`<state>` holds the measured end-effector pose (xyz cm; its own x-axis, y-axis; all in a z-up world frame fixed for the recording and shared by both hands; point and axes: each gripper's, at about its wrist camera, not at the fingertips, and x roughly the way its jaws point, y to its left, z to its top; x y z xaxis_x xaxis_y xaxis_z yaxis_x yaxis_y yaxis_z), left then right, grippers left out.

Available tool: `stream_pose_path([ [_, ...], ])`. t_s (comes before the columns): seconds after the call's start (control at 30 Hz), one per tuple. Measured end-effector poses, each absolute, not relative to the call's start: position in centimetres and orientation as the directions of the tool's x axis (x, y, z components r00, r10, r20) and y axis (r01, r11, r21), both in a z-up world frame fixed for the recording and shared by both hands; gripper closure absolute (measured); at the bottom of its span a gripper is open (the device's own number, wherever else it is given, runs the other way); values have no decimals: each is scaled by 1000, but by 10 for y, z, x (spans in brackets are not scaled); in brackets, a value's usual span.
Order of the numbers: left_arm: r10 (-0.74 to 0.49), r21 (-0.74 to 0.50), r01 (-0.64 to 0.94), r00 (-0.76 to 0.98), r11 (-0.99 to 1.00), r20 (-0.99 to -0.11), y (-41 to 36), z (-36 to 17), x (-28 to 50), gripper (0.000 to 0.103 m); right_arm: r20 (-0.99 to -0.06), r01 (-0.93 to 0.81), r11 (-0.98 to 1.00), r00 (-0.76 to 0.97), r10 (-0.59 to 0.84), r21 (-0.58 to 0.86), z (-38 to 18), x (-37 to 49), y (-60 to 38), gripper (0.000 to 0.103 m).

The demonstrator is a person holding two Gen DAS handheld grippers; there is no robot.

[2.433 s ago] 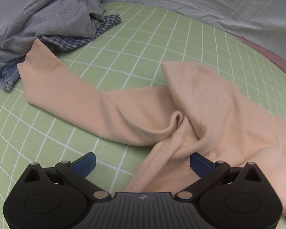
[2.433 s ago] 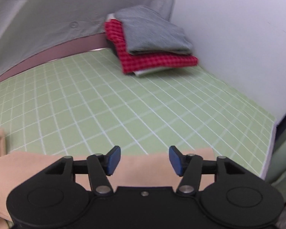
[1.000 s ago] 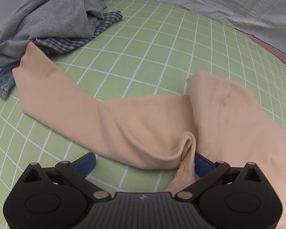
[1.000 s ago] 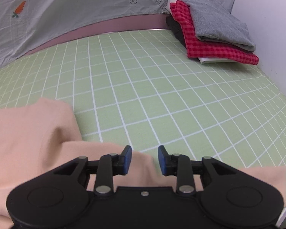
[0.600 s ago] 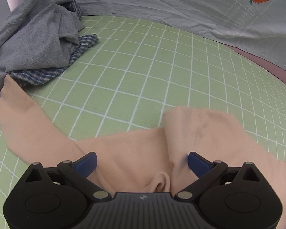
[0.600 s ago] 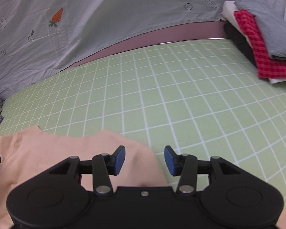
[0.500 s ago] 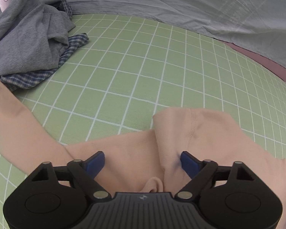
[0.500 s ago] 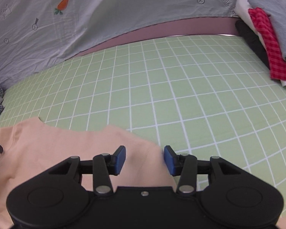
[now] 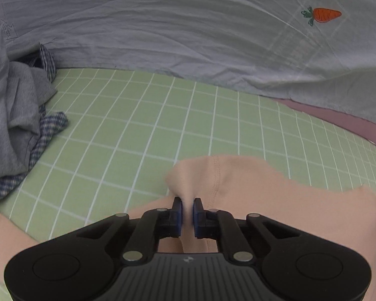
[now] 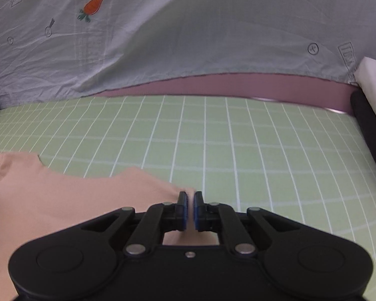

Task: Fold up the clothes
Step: 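Pull the shirt taut with both grippers, then open both to release it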

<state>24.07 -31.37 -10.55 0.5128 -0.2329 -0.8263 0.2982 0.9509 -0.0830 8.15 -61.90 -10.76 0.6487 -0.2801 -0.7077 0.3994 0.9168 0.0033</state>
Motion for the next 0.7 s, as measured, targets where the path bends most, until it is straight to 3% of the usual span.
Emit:
stream_pose_path([
  [0.17,-216,-61,288,549,956,-807,-334,-103,264,86,-685,420,907,649,-331,-41,-107,136,-645,95],
  [0.2,-213,-55,288,551,956,-807,-335,-101,263,85,-684,441,897,643,-345,-37,-104,138,-648,86],
  [0.27,-212,-50,294,551,955,-807,-334,-98,257,72,-676,481,876,637,-372,-28,-99,138,-652,68],
  [0.3,-214,-49,299,550,953,-807,-332,-96,251,61,-663,498,867,641,-386,-24,-95,132,-651,60],
  [0.37,-215,-45,308,546,950,-810,-321,-94,235,51,-663,524,851,633,-401,-14,-91,108,-642,58],
  [0.5,-154,18,299,542,954,-826,-296,-96,189,36,-681,570,822,603,-415,3,-88,51,-618,44],
  [0.7,-90,60,288,482,956,-872,-256,-111,123,31,-744,587,810,548,-381,18,-102,-45,-559,38],
])
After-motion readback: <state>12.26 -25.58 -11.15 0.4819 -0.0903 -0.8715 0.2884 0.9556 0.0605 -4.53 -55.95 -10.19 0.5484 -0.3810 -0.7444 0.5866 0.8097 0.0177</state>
